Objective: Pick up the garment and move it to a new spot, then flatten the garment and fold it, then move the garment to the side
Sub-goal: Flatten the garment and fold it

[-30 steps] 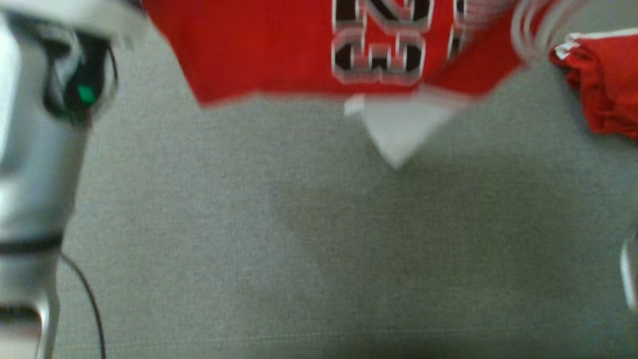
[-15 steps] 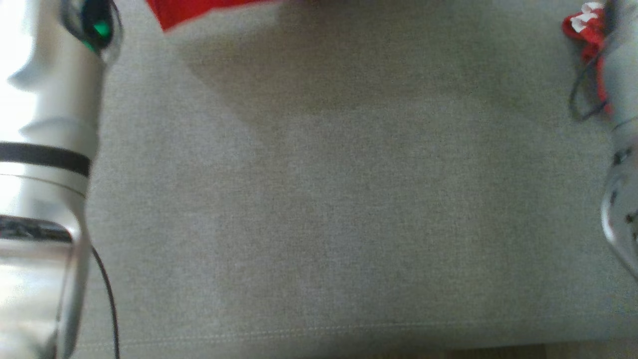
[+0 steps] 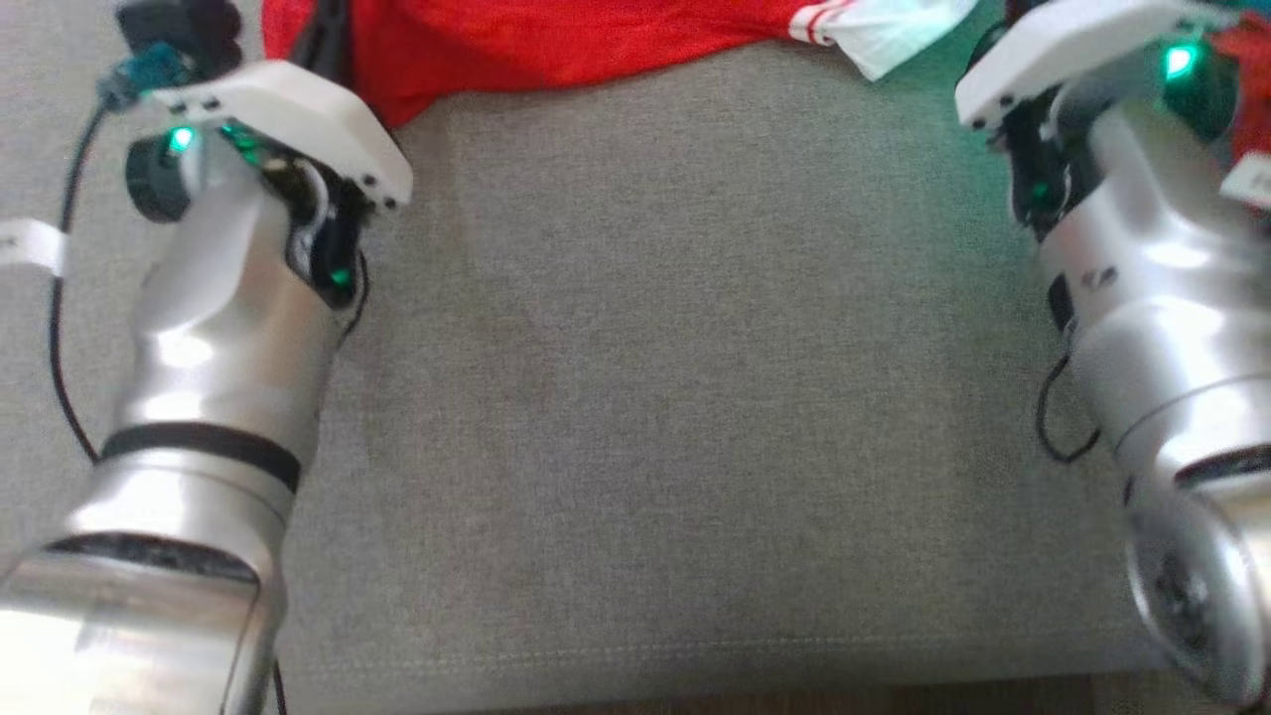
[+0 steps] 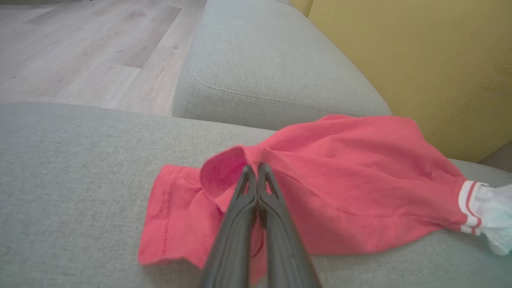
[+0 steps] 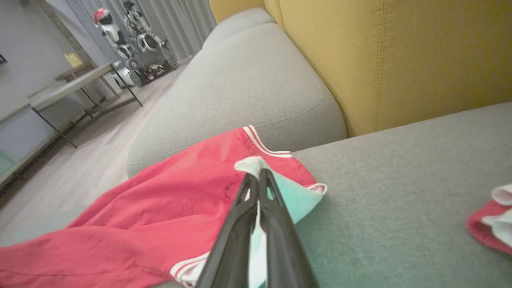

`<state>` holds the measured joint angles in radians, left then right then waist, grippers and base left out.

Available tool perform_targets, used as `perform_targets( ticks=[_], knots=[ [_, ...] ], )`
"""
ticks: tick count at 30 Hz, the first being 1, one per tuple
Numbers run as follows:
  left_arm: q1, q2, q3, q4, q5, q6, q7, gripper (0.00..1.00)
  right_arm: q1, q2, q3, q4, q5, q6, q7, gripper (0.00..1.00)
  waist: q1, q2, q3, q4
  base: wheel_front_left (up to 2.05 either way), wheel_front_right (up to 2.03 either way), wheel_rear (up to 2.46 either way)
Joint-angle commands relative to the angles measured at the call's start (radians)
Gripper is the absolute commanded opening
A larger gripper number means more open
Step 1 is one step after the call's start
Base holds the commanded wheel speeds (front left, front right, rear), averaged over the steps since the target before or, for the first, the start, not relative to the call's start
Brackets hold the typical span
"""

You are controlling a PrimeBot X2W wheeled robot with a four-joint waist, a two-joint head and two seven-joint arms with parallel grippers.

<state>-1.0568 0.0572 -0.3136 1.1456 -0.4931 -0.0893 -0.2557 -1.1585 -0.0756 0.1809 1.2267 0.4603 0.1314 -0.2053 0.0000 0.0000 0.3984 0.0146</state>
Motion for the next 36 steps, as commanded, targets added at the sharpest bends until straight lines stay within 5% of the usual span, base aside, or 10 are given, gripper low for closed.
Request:
perform_targets(
  ticks=[1, 9, 17, 29, 36],
  knots=[
    [0.016, 0.027, 0.026, -0.063, 0.009, -0.002, -0.006, 0.00, 0.037, 0.025, 0.044, -0.052, 0.014, -0.001, -0.019, 0.00, 0.0000, 0.0000, -0.015, 0.003, 0.00, 0.00, 0.00],
    [0.315, 0.015, 0.046, -0.273, 0.073, -0.016, -0.006, 0.00, 0.344, 0.005, 0.071, -0.215, 0.104, -0.001, -0.054, 0.00, 0.0000, 0.0000, -0.120, -0.001, 0.00, 0.00, 0.00],
    [0.632, 0.041, 0.090, -0.514, 0.097, -0.011, -0.006, 0.00, 0.755, -0.057, -0.026, -0.563, 0.141, -0.001, -0.044, 0.00, 0.0000, 0.0000, -0.217, -0.022, 0.00, 0.00, 0.00],
    [0.987, 0.138, 0.129, -0.904, 0.085, 0.082, 0.085, 0.00, 1.302, 0.015, -0.268, -1.219, 0.073, -0.001, 0.331, 0.00, 0.0000, 0.0000, -0.293, -0.023, 0.00, 0.00, 0.00],
    [1.166, 0.142, 0.133, -1.104, 0.092, 0.160, 0.131, 0.00, 1.478, 0.025, -0.326, -1.395, 0.119, -0.001, 0.423, 0.00, 0.0000, 0.0000, -0.327, -0.016, 0.00, 0.00, 0.00]
  ],
)
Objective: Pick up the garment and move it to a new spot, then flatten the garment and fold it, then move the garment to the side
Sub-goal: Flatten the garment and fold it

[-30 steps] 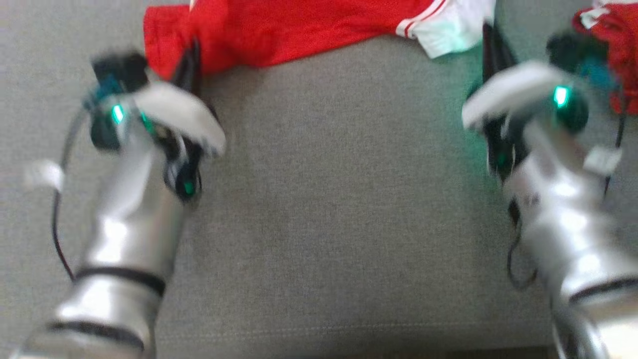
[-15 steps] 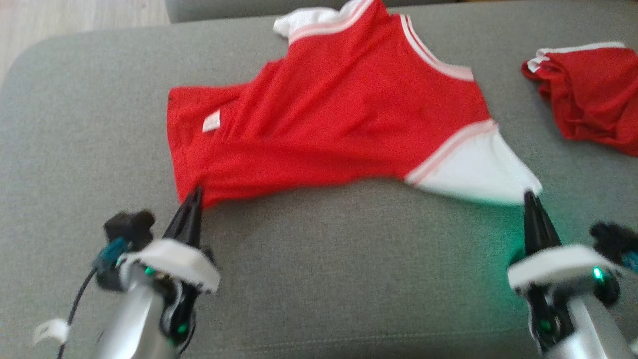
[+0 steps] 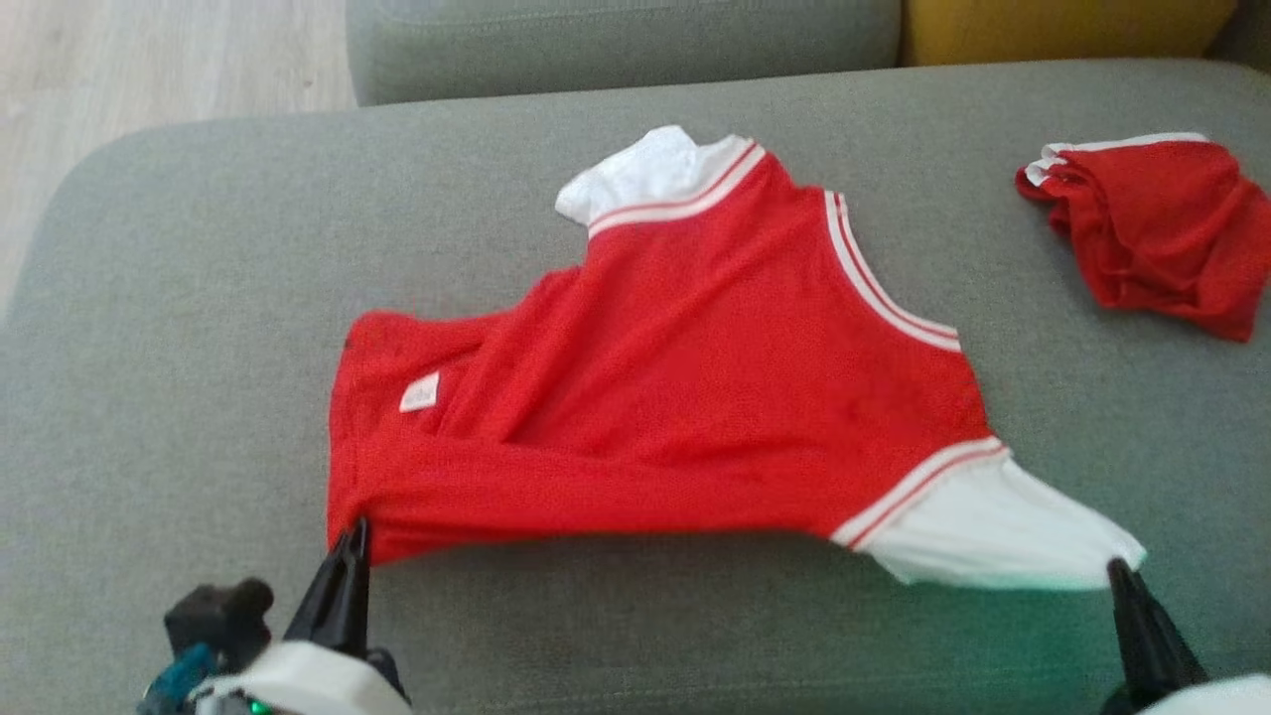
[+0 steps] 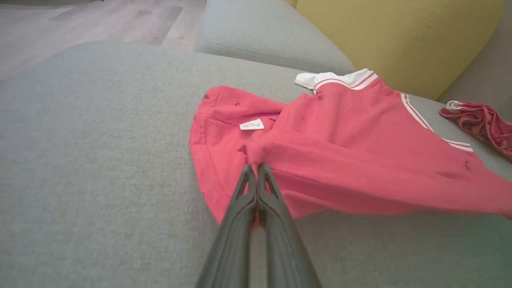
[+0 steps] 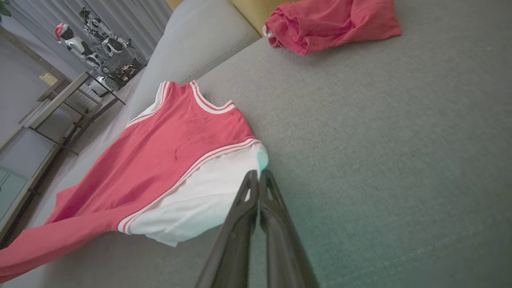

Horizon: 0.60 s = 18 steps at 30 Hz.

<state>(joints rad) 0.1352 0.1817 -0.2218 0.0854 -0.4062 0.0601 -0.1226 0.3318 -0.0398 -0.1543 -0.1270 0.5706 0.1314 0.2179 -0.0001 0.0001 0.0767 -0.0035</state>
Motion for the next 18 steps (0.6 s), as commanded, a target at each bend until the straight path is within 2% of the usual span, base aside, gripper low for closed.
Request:
perform_targets(
  ticks=[1, 9, 18],
  knots=[
    [-0.006, 0.018, 0.041, -0.066, 0.007, 0.020, 0.005, 0.00, 0.002, -0.011, 0.005, -0.048, 0.014, -0.001, 0.000, 0.00, 0.0001, -0.0001, -0.009, 0.003, 0.00, 0.00, 0.00],
    [0.053, 0.032, 0.038, -0.148, 0.006, 0.045, 0.045, 0.00, 0.026, -0.011, 0.004, -0.049, 0.015, -0.001, 0.004, 0.00, 0.0001, -0.0001, -0.029, 0.008, 0.00, 0.00, 0.00],
    [0.058, 0.038, 0.023, -0.168, -0.014, 0.045, 0.108, 0.00, -0.022, -0.011, 0.018, -0.053, -0.014, -0.001, 0.006, 0.00, 0.0001, -0.0001, -0.033, 0.003, 0.00, 0.00, 0.00]
  ],
)
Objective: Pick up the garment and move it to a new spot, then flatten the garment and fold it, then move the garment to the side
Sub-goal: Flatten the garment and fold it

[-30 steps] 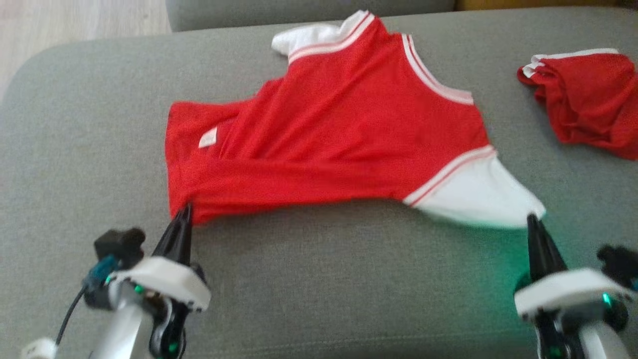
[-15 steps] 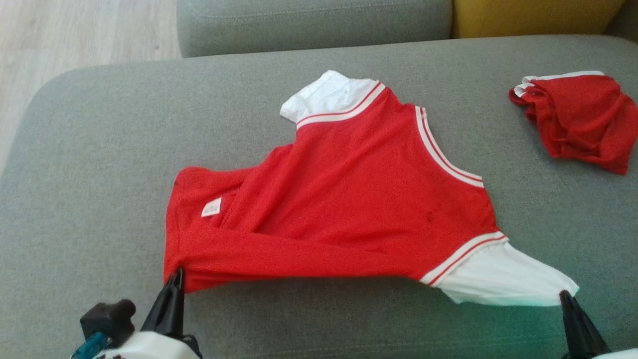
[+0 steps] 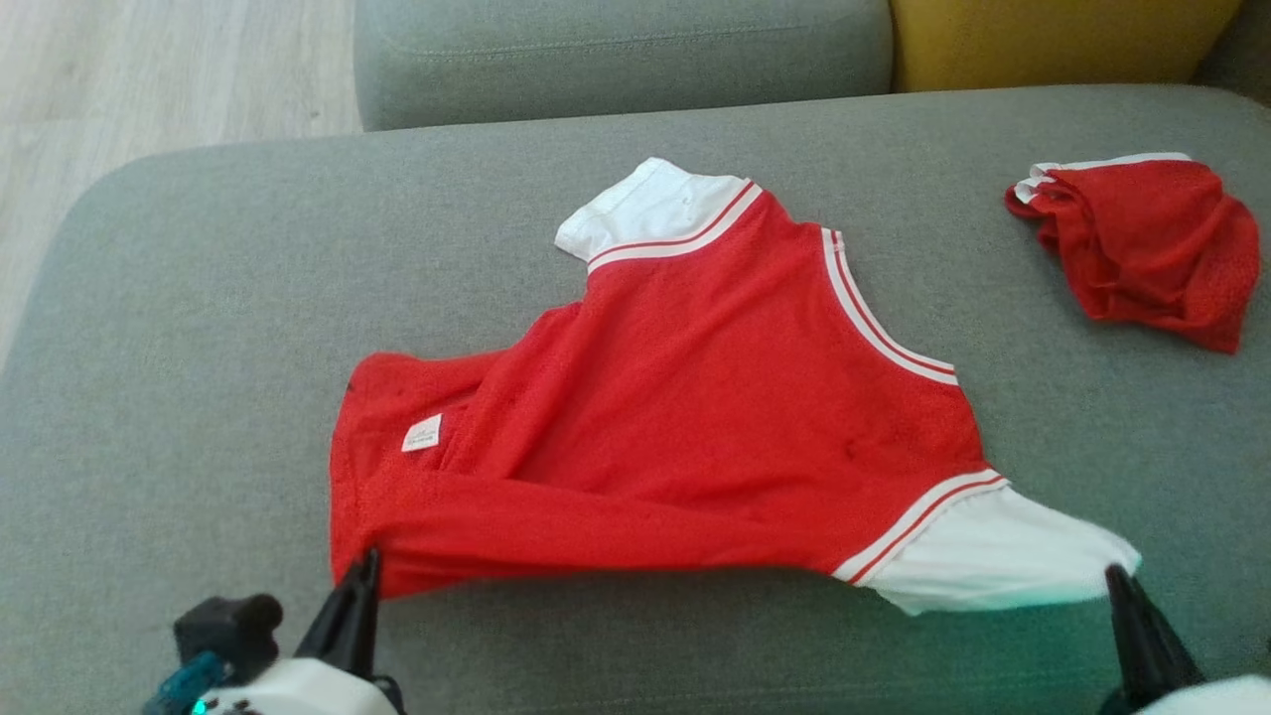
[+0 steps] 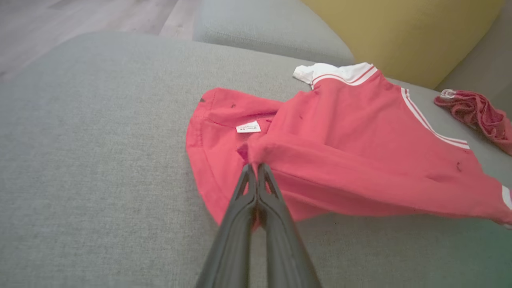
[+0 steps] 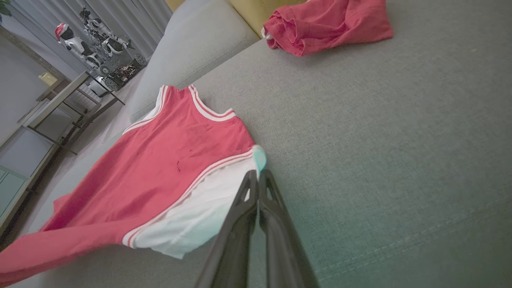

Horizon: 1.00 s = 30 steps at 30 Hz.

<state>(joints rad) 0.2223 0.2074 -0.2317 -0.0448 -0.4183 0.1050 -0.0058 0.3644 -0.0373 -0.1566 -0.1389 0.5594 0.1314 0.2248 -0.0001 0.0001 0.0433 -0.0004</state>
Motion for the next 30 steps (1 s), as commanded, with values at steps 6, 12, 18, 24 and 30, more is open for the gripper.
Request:
perform_targets(
  ticks=[6, 12, 18, 24, 30],
  knots=[
    [-0.099, 0.033, 0.008, -0.016, -0.008, -0.022, 0.072, 0.00, -0.194, -0.013, 0.044, 0.007, -0.036, -0.001, 0.009, 0.00, 0.0001, -0.0001, 0.033, 0.008, 0.00, 0.00, 0.00],
    [-0.192, 0.054, 0.013, 0.021, -0.022, -0.038, 0.123, 0.00, -0.386, -0.013, 0.074, 0.111, -0.059, -0.001, 0.009, 0.00, 0.0001, -0.0001, 0.088, 0.022, 0.00, 0.00, 0.00],
    [-0.255, 0.056, 0.024, 0.070, -0.048, -0.049, 0.145, 0.00, -0.560, -0.013, 0.078, 0.261, -0.073, -0.001, -0.038, 0.00, 0.0001, -0.0001, 0.122, 0.047, 0.00, 0.00, 0.00],
    [-0.271, 0.044, 0.036, 0.094, -0.070, -0.039, 0.143, 0.00, -0.677, -0.013, 0.064, 0.413, -0.096, -0.001, -0.097, 0.00, 0.0001, -0.0001, 0.153, 0.074, 0.00, 0.00, 0.00],
    [-0.295, 0.017, 0.021, 0.135, -0.096, -0.064, 0.125, 0.00, -0.744, -0.013, 0.109, 0.523, -0.096, -0.001, -0.137, 0.00, 0.0001, -0.0001, 0.193, 0.090, 0.00, 0.00, 0.00]
  ],
)
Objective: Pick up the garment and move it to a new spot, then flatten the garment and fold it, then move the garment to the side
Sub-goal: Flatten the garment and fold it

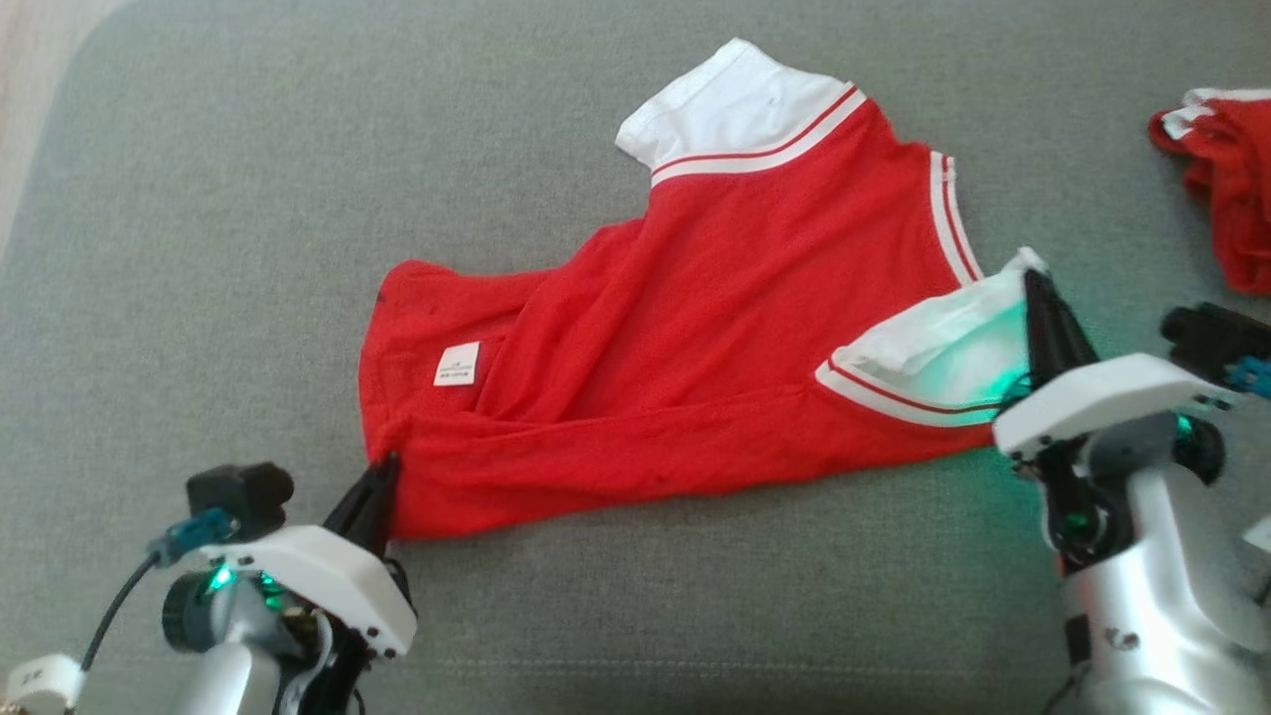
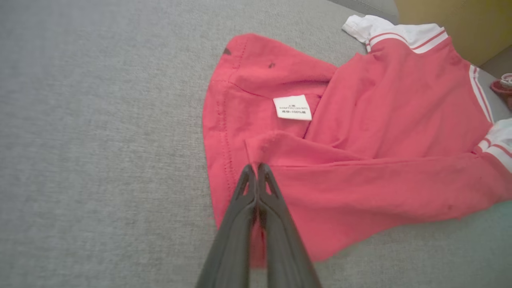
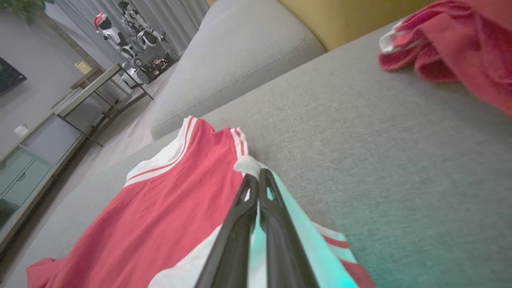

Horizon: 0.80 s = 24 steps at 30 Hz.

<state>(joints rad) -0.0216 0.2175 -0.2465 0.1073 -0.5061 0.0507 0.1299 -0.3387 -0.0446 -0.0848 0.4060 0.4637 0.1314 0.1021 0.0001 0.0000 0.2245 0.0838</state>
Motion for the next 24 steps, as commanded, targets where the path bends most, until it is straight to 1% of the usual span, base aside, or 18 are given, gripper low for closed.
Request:
perform_targets(
  ticks=[1, 2, 3, 5, 6, 7, 10, 16, 19, 24],
  knots=[
    [-0.054, 0.003, 0.031, -0.004, -0.013, -0.017, -0.013, 0.23, -0.045, -0.008, 0.051, -0.011, 0.002, -0.001, -0.021, 0.23, -0.0001, 0.0000, 0.014, 0.006, 0.00, 0.00, 0.00],
    [-0.058, -0.005, 0.031, 0.005, -0.019, -0.023, -0.023, 0.60, -0.049, -0.012, 0.064, -0.003, 0.005, -0.001, -0.033, 0.75, -0.0001, 0.0000, 0.016, 0.007, 0.00, 0.00, 0.00],
    [-0.060, -0.010, 0.030, 0.014, -0.022, -0.025, -0.034, 1.00, -0.050, -0.015, 0.077, 0.001, 0.010, -0.001, -0.045, 1.00, -0.0001, 0.0000, 0.016, 0.006, 0.00, 0.00, 0.00],
    [-0.060, -0.022, 0.033, 0.026, -0.023, -0.026, -0.069, 1.00, -0.047, -0.022, 0.103, 0.001, 0.018, -0.001, -0.074, 1.00, -0.0001, 0.0000, 0.014, 0.003, 0.00, 0.00, 0.00],
    [-0.055, -0.035, 0.039, 0.031, -0.021, -0.023, -0.113, 1.00, -0.035, -0.033, 0.127, -0.009, 0.017, -0.001, -0.107, 1.00, -0.0001, 0.0000, 0.006, 0.000, 0.00, 0.00, 0.00],
    [-0.055, -0.035, 0.039, 0.031, -0.021, -0.023, -0.113, 1.00, -0.035, -0.033, 0.127, -0.009, 0.017, -0.001, -0.107, 1.00, -0.0001, 0.0000, 0.006, 0.000, 0.00, 0.00, 0.00],
    [-0.047, -0.052, 0.043, 0.030, -0.003, -0.013, -0.190, 1.00, -0.008, -0.051, 0.154, -0.044, 0.002, -0.001, -0.168, 1.00, -0.0001, 0.0000, -0.011, -0.005, 0.00, 0.00, 0.00],
    [-0.032, -0.068, 0.054, 0.009, 0.063, 0.034, -0.333, 1.00, 0.071, -0.080, 0.170, -0.159, -0.073, -0.001, -0.260, 1.00, -0.0001, 0.0000, -0.052, -0.019, 0.00, 0.00, 0.00],
    [-0.028, -0.065, 0.067, -0.004, 0.094, 0.051, -0.368, 1.00, 0.123, -0.081, 0.163, -0.224, -0.110, -0.001, -0.273, 1.00, -0.0001, 0.0000, -0.071, -0.025, 0.00, 0.00, 0.00],
    [0.002, -0.060, 0.077, -0.015, 0.132, 0.069, -0.385, 1.00, 0.221, -0.067, 0.144, -0.319, -0.163, -0.001, -0.264, 1.00, -0.0001, 0.0000, -0.101, -0.039, 0.00, 0.00, 0.00]
  ],
)
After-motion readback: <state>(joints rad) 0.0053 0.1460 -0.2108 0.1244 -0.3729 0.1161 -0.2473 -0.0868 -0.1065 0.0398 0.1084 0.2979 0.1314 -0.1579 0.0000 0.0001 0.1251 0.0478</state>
